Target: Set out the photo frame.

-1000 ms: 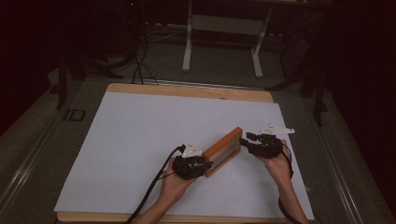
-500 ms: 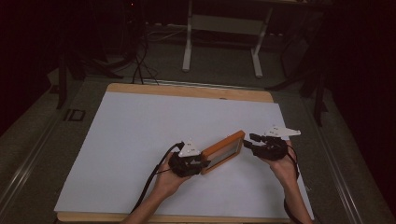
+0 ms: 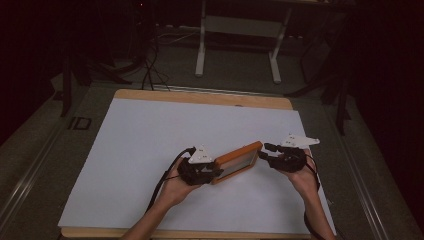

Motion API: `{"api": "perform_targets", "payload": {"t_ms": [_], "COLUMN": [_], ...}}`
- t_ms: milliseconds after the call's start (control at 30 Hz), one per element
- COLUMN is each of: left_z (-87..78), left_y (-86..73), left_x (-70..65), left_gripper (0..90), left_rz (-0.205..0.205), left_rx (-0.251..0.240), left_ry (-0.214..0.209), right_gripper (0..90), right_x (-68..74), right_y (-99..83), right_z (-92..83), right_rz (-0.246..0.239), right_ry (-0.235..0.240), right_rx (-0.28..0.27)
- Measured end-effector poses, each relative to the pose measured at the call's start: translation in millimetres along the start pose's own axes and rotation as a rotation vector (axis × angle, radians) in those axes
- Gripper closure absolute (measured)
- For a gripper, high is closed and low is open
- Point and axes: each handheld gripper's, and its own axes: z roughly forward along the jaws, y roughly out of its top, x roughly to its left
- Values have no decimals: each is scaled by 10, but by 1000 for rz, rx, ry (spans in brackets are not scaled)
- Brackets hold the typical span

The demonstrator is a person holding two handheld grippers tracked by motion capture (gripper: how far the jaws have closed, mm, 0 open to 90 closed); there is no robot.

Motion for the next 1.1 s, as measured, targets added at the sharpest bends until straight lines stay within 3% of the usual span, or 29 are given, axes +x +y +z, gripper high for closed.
{"api": "perform_targets", "payload": {"t_ms": [467,733,1100], "left_z": [-115,-171,-247], "left_y": [159,306,541], "left_x": [114,194,281], "left_gripper": [693,693,693], "left_rz": [34,52,59], "left_rx": [11,43,22], "left_ry": [-44,-72,-99], "right_gripper": [513,453,350], "right_x": [25,80,186], "right_y": [106,246,431], "right_z": [-1,35,157], "right_rz": [-28,-57,-107], "right_ry": [28,85,164], "right_rx": [-18,-53,-85]}}
